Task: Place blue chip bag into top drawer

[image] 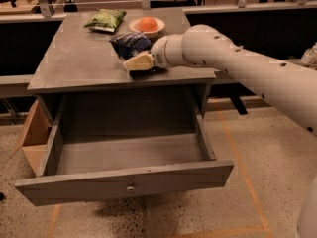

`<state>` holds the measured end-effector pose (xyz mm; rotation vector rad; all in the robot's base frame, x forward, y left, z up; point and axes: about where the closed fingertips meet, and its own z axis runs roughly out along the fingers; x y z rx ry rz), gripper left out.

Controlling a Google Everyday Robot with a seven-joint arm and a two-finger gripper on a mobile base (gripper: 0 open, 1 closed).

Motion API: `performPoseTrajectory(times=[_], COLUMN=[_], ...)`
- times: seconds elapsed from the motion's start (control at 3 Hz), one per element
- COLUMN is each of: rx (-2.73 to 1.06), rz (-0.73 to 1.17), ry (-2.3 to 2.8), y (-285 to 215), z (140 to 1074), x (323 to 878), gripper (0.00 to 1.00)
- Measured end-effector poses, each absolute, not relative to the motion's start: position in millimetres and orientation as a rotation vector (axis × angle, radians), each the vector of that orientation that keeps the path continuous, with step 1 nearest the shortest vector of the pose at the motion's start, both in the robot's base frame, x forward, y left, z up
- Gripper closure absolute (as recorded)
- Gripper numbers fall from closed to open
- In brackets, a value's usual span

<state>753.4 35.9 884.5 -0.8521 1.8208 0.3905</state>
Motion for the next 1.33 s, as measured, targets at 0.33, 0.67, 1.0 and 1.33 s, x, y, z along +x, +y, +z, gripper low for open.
performPoseTrajectory(times=[0.33, 0.67, 1.0, 1.33], rx=[-0.862, -0.910, -1.063, -1.302], rz=[0.436, 0.546, 0.616, 0.605], ry=[1.807, 1.752, 1.632, 1.537], y=[45, 43, 50, 54], z=[867, 867, 893, 905], x=[755, 746, 712, 662], gripper=[0.49, 0.72, 0.95, 1.00])
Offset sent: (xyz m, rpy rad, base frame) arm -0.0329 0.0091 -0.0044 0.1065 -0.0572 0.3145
